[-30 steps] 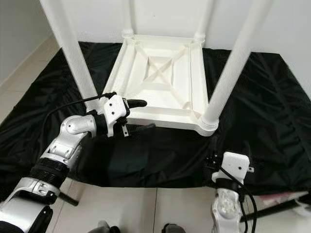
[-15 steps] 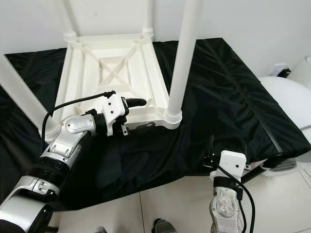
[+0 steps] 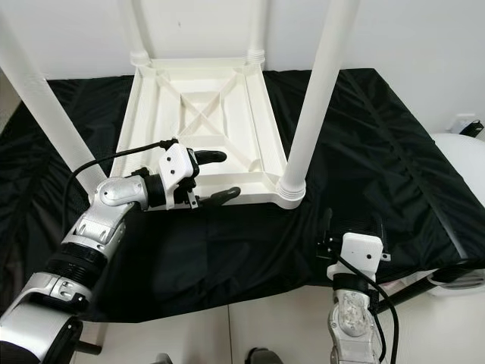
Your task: Building children table
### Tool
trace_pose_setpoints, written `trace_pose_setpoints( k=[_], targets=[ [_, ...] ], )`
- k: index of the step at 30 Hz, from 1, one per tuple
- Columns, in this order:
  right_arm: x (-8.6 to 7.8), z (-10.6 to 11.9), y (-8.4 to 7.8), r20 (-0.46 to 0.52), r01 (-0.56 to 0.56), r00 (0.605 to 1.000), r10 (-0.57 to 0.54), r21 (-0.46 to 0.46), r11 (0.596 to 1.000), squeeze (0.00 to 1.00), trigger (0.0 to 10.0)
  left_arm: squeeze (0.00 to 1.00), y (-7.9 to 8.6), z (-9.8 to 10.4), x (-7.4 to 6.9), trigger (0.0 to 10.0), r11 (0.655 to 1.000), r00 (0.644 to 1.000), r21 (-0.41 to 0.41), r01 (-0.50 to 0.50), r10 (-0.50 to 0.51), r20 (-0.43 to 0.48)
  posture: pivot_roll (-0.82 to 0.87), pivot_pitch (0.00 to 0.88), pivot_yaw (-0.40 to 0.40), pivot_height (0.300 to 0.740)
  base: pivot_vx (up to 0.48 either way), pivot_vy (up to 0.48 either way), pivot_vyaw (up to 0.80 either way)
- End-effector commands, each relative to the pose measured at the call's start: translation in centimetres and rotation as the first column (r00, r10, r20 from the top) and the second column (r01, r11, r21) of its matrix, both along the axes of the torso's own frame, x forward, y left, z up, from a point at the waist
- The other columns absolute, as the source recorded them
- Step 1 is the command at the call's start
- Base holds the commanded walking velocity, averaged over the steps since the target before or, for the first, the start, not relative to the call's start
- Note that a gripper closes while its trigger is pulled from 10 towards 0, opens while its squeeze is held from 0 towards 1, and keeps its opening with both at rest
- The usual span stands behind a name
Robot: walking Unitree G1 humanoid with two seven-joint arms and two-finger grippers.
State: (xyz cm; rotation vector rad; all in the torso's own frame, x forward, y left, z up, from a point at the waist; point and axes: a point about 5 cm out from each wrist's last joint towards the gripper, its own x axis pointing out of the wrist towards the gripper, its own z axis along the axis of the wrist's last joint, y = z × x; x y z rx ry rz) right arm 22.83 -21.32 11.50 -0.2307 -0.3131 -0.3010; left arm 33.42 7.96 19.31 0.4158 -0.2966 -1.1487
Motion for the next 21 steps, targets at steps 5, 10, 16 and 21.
trace_pose_setpoints(
  k=[5,10,16,21],
  targets=[
    [0.06,-0.27,-0.16,-0.01,-0.004,1.0,0.004,-0.001,1.0,0.0,10.0,0.0,0.24,0.0,0.33,10.0,0.999,0.999,-0.02,-0.026,0.026,-0.029,-0.12,0.082,0.015,0.74,0.0,0.391,0.0],
    [0.15,-0.26,-0.15,-0.01,-0.008,1.0,0.008,-0.001,1.0,0.0,10.0,0.0,0.3,0.14,0.32,10.0,0.999,0.999,-0.028,-0.033,0.032,-0.011,-0.12,0.081,0.012,0.74,0.0,0.406,0.0],
    [0.41,-0.16,-0.14,-0.005,-0.013,1.0,0.013,-0.004,1.0,0.0,10.0,0.0,0.31,0.3,0.27,10.0,0.999,0.999,-0.024,-0.032,0.032,0.014,-0.11,0.074,0.008,0.74,0.0,0.0,0.0],
    [0.52,-0.11,-0.11,-0.003,-0.016,1.0,0.016,-0.005,1.0,0.0,10.0,0.0,0.3,0.46,0.29,10.0,0.999,0.999,-0.026,-0.031,0.032,0.023,-0.11,0.071,0.007,0.74,0.0,0.0,0.0]
  ],
)
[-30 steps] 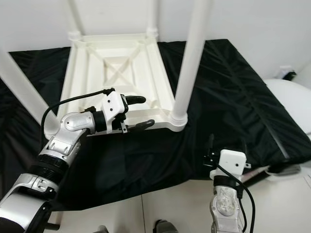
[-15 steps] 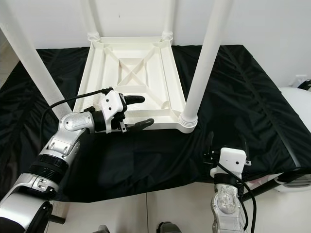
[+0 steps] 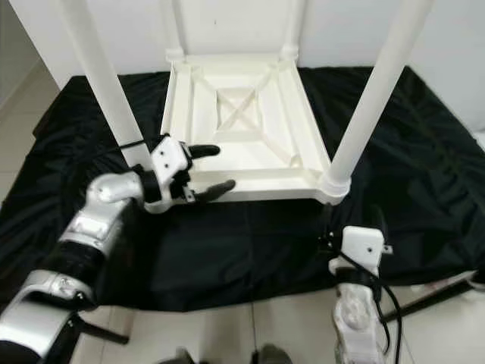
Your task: Building children table
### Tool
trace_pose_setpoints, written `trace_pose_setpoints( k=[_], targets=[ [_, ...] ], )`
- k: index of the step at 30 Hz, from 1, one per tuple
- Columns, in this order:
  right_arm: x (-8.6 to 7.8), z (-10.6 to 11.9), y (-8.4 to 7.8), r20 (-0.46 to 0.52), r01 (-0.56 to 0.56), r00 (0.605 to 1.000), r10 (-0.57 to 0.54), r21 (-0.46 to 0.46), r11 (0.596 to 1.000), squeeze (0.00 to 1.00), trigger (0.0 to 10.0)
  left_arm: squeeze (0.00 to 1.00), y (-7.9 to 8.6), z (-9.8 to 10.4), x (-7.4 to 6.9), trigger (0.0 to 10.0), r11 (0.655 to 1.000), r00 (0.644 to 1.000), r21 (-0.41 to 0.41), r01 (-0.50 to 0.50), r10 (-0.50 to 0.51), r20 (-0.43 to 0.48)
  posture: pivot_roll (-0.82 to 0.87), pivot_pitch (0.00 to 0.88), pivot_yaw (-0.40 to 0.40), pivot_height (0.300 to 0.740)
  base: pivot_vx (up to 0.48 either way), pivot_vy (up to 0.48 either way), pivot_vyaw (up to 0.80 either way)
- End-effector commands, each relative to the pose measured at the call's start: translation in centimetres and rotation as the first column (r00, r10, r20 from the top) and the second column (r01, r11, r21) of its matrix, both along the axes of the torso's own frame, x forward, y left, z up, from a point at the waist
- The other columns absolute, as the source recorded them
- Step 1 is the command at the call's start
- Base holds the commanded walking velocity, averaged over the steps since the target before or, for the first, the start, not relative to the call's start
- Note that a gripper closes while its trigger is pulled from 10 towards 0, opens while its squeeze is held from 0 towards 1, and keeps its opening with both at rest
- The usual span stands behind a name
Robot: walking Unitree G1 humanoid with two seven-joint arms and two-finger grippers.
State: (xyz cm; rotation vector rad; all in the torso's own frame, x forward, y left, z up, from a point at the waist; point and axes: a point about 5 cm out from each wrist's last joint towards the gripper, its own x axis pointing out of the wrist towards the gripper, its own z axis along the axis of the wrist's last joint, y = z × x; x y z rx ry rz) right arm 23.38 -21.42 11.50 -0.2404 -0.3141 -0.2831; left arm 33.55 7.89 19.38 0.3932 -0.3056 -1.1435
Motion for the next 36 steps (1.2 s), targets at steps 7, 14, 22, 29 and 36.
trace_pose_setpoints(
  k=[7,14,22,29,36],
  targets=[
    [0.15,-0.07,0.02,0.005,-0.004,1.0,0.004,0.007,1.0,0.0,10.0,0.0,0.37,0.51,0.14,10.0,1.0,0.999,-0.007,-0.026,0.026,0.035,-0.11,0.067,0.006,0.74,0.0,0.0,0.0],
    [0.29,-0.05,0.08,0.008,-0.013,1.0,0.013,0.005,1.0,0.0,10.0,0.0,0.34,0.34,0.11,10.0,0.999,0.999,-0.007,-0.031,0.032,0.034,-0.11,0.062,0.003,0.74,0.0,-0.069,0.0],
    [0.24,-0.08,0.17,0.006,-0.021,1.0,0.021,0.002,1.0,0.0,10.0,0.0,0.19,0.14,-0.03,10.0,1.0,0.999,0.006,-0.028,0.028,0.041,-0.11,0.06,0.0,0.74,0.0,-0.47,0.0],
    [0.2,-0.11,0.18,0.004,-0.025,1.0,0.025,-0.004,1.0,0.0,10.0,0.0,0.09,-0.05,-0.03,10.0,1.0,0.999,0.003,-0.029,0.029,0.024,-0.11,0.057,0.0,0.74,0.0,-0.172,0.0],
    [0.24,-0.11,0.23,0.006,-0.029,1.0,0.029,-0.004,1.0,0.0,10.0,0.0,0.09,-0.03,-0.01,10.0,1.0,0.999,0.006,-0.03,0.03,0.029,-0.11,0.053,-0.001,0.74,0.0,0.0,0.0]
  ],
)
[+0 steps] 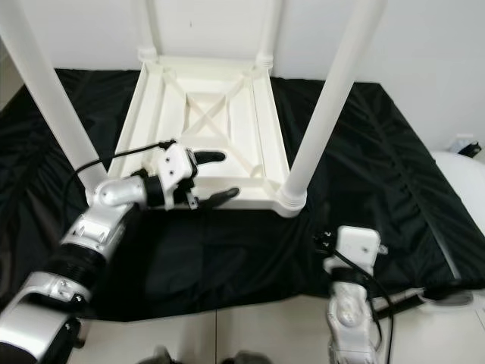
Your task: Building children table
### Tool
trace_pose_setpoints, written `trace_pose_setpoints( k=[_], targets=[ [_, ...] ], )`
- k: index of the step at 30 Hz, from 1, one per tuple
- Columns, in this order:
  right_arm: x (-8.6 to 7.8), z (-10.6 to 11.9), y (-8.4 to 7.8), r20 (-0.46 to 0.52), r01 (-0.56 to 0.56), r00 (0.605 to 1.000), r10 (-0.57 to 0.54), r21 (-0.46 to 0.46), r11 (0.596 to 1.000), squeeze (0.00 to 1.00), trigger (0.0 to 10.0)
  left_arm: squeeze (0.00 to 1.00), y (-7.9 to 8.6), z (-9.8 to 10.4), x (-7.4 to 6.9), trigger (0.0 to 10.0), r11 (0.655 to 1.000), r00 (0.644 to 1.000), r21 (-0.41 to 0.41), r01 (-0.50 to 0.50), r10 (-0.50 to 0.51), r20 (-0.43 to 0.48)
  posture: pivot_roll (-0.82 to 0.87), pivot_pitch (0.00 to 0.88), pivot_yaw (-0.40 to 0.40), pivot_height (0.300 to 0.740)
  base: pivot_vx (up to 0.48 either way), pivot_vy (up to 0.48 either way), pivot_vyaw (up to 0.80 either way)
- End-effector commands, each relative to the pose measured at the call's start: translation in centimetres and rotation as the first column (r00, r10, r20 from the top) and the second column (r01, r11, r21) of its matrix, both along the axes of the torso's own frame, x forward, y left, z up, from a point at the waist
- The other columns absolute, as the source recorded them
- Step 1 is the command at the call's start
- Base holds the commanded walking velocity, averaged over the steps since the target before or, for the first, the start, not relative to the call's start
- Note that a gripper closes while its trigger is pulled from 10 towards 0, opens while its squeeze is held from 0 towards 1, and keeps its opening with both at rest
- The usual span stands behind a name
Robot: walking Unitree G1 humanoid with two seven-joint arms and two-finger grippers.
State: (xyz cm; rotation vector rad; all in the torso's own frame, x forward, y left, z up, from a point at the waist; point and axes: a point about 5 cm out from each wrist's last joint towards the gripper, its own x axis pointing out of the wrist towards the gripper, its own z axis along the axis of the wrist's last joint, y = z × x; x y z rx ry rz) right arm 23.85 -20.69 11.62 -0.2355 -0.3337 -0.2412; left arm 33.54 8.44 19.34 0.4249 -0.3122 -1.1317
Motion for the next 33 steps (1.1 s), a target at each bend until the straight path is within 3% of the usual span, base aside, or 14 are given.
trace_pose_setpoints(
  k=[1,16,21,23,27,29,30,33],
  targets=[
    [-0.2,-0.2,-0.5,-0.009,0.014,1.0,-0.014,0.0,1.0,0.0,10.0,0.0,-0.4,0.0,0.0,10.0,1.0,1.0,-0.01,-0.021,0.021,0.008,-0.11,0.053,0.0,0.74,0.0,0.0,0.0],
    [-0.2,-0.2,-0.6,-0.01,0.012,1.0,-0.012,-0.003,1.0,0.0,10.0,0.0,0.0,-0.4,0.2,10.0,0.999,0.999,0.005,-0.049,0.049,0.004,-0.1,0.068,-0.005,0.74,0.0,0.0,0.0],
    [-0.3,-0.2,-0.6,-0.012,0.011,1.0,-0.011,-0.003,1.0,0.0,10.0,0.0,0.3,-1.6,0.2,10.0,0.993,0.999,0.112,-0.047,0.046,0.01,-0.1,0.076,-0.005,0.74,0.0,0.0,0.0],
    [-0.3,-0.2,-0.6,-0.012,0.011,1.0,-0.011,-0.003,1.0,0.0,10.0,0.0,0.3,-1.6,0.2,10.0,0.993,0.999,0.112,-0.047,0.046,0.01,-0.1,0.076,-0.005,0.74,0.0,0.0,0.0],
    [-0.2,0.0,-0.5,-0.006,0.001,1.0,-0.001,-0.003,1.0,0.0,10.0,0.0,0.3,-3.4,0.3,10.0,0.969,1.0,0.244,-0.025,0.028,-0.009,-0.1,0.081,-0.001,0.74,0.0,0.0,0.0],
    [-0.2,0.0,-0.5,-0.006,0.001,1.0,-0.001,-0.003,1.0,0.0,10.0,0.0,0.3,-3.4,0.3,10.0,0.969,1.0,0.244,-0.025,0.028,-0.009,-0.1,0.081,-0.001,0.74,0.0,0.0,0.0],
    [-0.1,0.3,-0.2,0.004,-0.022,1.0,0.022,0.001,1.0,0.0,10.0,0.0,0.3,-4.1,0.8,10.0,0.956,0.998,0.29,-0.034,0.046,-0.035,-0.1,0.086,0.008,0.74,0.0,0.0,0.0],
    [-0.2,0.6,0.1,0.011,-0.042,0.999,0.042,0.011,0.999,0.0,10.0,0.0,0.4,-4.4,1.2,10.0,0.945,0.997,0.324,-0.054,0.069,-0.035,-0.11,0.09,0.013,0.74,0.0,0.0,0.0]
  ],
)
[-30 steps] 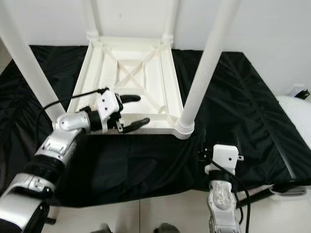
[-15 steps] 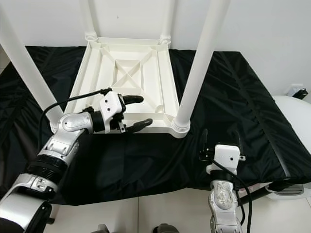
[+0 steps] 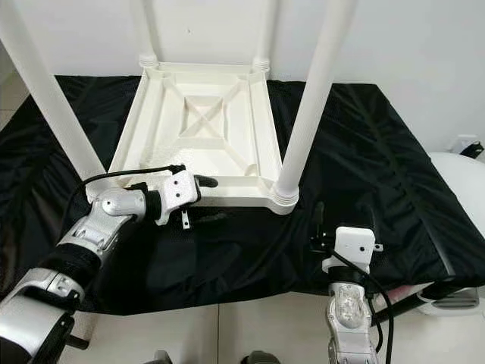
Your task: Building children table
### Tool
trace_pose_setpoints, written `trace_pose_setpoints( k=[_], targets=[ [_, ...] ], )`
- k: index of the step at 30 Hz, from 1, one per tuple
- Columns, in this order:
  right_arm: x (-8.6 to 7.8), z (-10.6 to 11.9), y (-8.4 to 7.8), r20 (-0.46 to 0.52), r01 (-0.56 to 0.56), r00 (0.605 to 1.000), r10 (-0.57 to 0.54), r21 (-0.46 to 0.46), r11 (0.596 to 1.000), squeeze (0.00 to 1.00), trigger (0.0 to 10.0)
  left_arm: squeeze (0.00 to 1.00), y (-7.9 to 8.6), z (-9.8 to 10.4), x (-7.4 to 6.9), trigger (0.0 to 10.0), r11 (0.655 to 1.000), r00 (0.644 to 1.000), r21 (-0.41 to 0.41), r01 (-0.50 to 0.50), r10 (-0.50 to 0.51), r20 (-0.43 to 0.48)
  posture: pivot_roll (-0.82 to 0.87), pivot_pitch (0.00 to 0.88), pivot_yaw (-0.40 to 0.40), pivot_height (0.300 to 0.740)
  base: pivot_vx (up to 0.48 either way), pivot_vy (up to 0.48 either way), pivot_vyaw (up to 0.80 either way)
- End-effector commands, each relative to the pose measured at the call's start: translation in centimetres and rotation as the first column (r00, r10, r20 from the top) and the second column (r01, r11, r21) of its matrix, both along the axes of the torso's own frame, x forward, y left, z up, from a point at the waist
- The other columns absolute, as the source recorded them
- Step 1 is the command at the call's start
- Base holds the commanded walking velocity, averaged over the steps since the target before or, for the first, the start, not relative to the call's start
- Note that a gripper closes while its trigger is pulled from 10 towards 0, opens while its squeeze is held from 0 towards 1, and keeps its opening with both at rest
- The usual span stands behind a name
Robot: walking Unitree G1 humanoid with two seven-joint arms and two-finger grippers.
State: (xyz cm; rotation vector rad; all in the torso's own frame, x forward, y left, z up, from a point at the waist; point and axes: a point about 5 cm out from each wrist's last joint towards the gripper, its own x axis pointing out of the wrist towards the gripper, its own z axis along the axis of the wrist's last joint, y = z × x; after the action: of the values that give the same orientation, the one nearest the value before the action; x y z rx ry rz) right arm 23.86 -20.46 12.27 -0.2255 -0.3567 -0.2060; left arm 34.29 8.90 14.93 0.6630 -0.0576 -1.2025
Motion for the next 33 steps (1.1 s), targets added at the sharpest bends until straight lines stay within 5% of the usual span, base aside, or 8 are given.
trace_pose_setpoints(
  k=[1,11,33],
  targets=[
    [-0.3,0.1,0.1,-0.006,-0.017,1.0,0.017,0.02,1.0,0.0,10.0,0.0,-0.1,0.0,0.7,10.0,0.997,0.997,0.019,-0.072,0.071,0.041,-0.11,0.091,0.016,0.74,0.0,0.0,0.0],
    [-1.1,0.3,1.1,-0.02,-0.08,0.996,0.081,0.061,0.995,0.0,10.0,0.0,0.2,0.5,2.0,10.0,0.99,0.992,0.057,-0.126,0.126,0.013,-0.12,0.109,0.049,0.74,0.0,0.0,0.0],
    [-1.7,0.1,1.9,-0.038,-0.091,0.995,0.093,0.06,0.994,0.0,10.0,0.0,-2.5,0.7,3.2,10.0,0.977,0.97,0.158,-0.14,0.167,-0.175,-0.14,0.076,0.09,0.74,0.0,0.0,0.0]
  ],
)
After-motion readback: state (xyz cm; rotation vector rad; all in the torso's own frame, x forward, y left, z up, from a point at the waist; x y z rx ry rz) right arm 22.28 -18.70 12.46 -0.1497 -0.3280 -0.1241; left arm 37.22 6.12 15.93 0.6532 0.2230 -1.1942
